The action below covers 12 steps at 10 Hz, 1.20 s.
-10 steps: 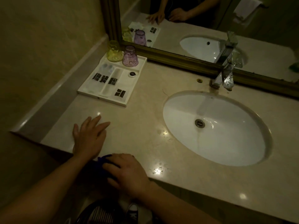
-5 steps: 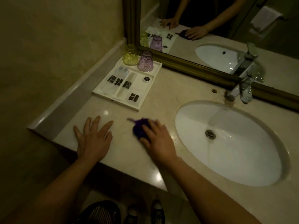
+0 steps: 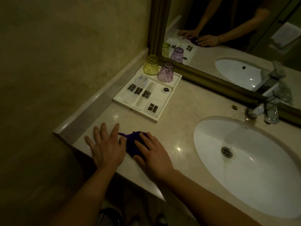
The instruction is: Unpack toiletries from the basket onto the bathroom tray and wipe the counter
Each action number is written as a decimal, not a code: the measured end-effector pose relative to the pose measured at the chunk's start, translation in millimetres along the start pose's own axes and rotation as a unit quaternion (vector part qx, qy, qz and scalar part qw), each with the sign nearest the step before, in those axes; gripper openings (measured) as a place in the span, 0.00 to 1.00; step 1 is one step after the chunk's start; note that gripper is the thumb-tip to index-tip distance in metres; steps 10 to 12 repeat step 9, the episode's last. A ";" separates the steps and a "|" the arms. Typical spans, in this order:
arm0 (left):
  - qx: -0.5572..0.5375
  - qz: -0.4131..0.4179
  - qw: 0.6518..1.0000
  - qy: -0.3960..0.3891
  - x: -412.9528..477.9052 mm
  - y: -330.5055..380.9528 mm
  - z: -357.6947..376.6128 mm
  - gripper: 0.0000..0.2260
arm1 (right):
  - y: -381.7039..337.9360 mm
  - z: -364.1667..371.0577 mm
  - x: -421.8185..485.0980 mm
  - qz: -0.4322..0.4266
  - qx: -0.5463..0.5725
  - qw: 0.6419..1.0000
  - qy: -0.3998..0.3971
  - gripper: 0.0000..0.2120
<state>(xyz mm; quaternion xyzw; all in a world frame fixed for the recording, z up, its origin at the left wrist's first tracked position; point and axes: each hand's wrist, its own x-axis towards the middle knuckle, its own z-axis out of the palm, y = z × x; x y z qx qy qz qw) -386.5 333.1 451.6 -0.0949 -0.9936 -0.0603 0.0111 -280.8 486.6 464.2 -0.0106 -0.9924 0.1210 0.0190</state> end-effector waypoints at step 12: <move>-0.007 -0.146 0.989 0.033 -27.6 14.9 -47.4 0.31 | 16.0 -68.7 125.7 -0.219 0.035 0.973 -0.057 0.32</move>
